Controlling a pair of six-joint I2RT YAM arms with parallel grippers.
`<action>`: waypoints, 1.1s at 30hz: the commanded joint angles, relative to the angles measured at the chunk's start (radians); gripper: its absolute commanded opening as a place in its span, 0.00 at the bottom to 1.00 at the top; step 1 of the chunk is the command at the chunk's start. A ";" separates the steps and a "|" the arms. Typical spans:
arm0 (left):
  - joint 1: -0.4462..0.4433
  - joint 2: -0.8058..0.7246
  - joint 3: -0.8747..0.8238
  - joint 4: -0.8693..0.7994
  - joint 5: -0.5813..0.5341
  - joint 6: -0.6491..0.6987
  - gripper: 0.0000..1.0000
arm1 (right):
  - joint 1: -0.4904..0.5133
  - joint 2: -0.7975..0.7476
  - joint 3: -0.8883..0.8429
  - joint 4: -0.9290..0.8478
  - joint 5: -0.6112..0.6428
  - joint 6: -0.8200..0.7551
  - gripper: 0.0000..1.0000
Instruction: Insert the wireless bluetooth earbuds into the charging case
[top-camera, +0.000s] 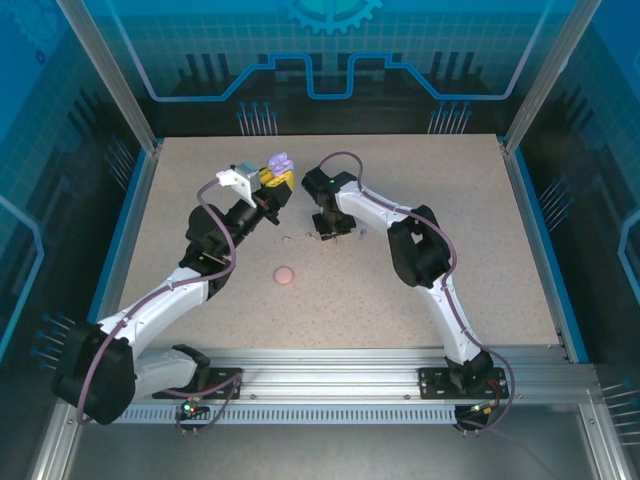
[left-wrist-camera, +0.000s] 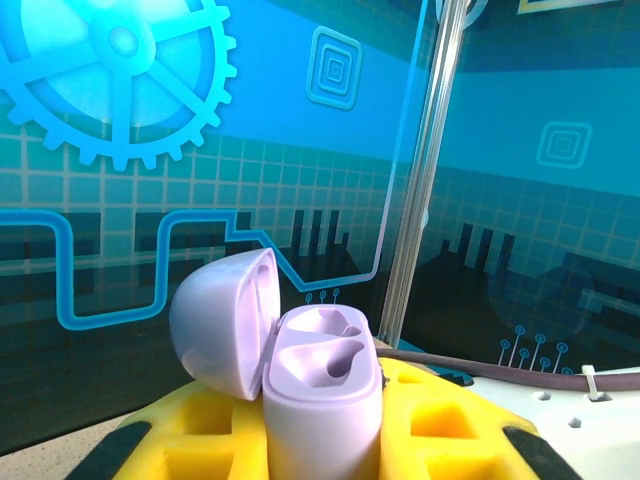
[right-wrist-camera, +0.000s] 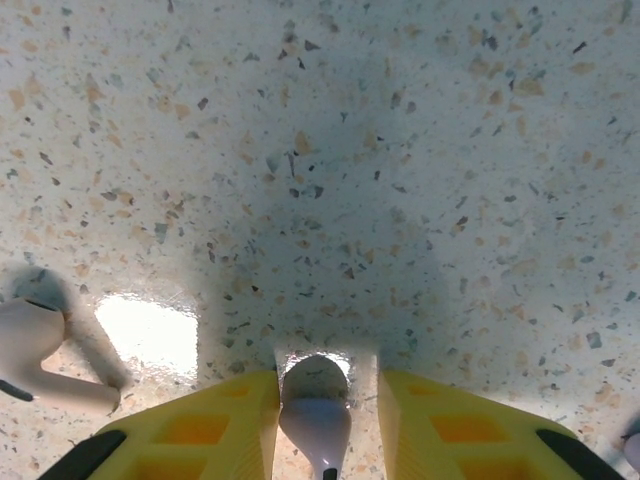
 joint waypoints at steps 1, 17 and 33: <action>-0.007 -0.018 -0.002 0.031 -0.015 0.011 0.00 | 0.025 0.037 0.010 -0.061 0.012 0.031 0.32; -0.008 -0.008 0.006 0.028 -0.012 0.005 0.00 | 0.029 0.022 -0.054 -0.035 -0.022 0.085 0.24; -0.010 -0.008 0.003 0.006 0.004 0.001 0.00 | 0.020 -0.202 -0.247 0.091 -0.014 0.100 0.14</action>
